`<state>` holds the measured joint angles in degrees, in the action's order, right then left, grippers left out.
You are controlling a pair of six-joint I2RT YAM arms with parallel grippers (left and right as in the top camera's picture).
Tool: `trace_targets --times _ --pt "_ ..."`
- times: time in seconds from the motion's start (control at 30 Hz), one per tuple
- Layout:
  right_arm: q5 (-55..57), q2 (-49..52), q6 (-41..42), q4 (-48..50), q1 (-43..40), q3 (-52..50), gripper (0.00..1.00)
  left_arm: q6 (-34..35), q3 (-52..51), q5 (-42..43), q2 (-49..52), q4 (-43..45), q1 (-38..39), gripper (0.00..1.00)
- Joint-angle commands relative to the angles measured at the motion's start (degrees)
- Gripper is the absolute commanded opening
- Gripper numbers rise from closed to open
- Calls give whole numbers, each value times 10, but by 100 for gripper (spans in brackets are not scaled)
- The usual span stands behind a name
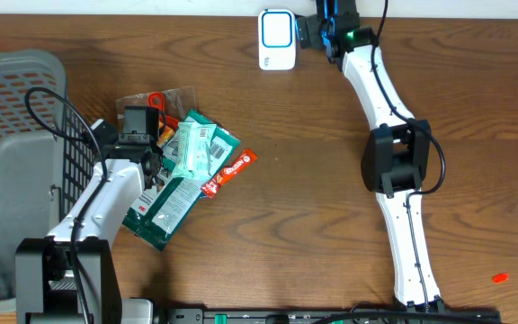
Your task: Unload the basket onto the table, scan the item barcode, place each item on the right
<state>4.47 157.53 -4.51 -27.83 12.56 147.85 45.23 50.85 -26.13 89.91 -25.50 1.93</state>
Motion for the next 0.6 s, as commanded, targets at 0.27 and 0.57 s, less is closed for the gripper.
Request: trace_targets --times 0.27,0.57 --pt "-3 11 58 112 -38 5 96 7 -4 -16 7 -1 -3 89" --pt "-5 56 64 147 -29 5 93 7 -4 -16 7 1 -4 89"
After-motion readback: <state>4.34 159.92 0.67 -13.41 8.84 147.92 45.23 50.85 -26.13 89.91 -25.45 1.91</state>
